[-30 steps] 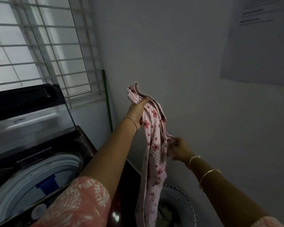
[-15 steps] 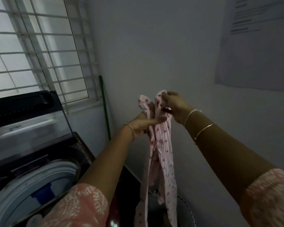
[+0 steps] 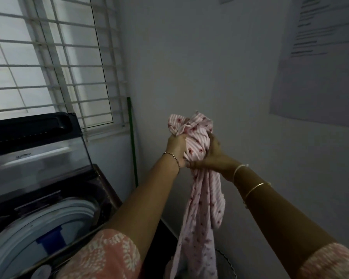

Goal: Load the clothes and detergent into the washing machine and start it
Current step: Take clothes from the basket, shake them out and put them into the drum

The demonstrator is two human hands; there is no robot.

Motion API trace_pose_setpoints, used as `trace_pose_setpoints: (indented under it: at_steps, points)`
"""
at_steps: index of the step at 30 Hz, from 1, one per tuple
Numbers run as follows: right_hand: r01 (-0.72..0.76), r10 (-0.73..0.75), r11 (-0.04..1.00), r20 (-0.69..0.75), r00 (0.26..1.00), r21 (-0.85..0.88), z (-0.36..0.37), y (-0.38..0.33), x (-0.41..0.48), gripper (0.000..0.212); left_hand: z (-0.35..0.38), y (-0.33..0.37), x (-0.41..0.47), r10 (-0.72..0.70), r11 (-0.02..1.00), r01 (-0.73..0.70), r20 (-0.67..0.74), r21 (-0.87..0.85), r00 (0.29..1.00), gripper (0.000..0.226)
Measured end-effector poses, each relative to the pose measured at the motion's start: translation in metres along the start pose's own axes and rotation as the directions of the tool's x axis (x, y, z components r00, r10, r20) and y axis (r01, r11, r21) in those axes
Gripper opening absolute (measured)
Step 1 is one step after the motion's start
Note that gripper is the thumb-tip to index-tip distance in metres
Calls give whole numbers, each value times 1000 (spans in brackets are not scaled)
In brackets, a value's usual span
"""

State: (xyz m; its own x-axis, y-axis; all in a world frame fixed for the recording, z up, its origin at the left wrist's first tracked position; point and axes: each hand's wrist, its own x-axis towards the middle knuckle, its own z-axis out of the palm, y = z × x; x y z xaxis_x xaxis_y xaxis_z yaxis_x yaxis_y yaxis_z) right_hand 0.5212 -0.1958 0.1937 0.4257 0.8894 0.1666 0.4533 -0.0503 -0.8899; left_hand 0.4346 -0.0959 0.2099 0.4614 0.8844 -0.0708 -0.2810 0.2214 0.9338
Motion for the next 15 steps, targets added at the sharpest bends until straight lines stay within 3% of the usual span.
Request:
trace_pose_setpoints:
  at_steps: [2, 6, 11, 15]
  points:
    - [-3, 3, 997, 0, 1000, 74, 8, 12, -2, 136, 3, 0, 3, -42, 998, 43, 21, -55, 999, 34]
    - [-54, 91, 963, -130, 987, 265, 31, 27, -4, 111, 4, -3, 22, -103, 983, 109, 48, -149, 994, 63]
    - [-257, 272, 953, -78, 959, 160, 41, 49, -10, 51, -6, 19, 35, -60, 961, 74, 61, -265, 996, 45]
    - [-297, 307, 949, -102, 946, 101, 28, 59, -13, 48, -35, 26, 73, -43, 961, 39, -7, -273, 999, 44]
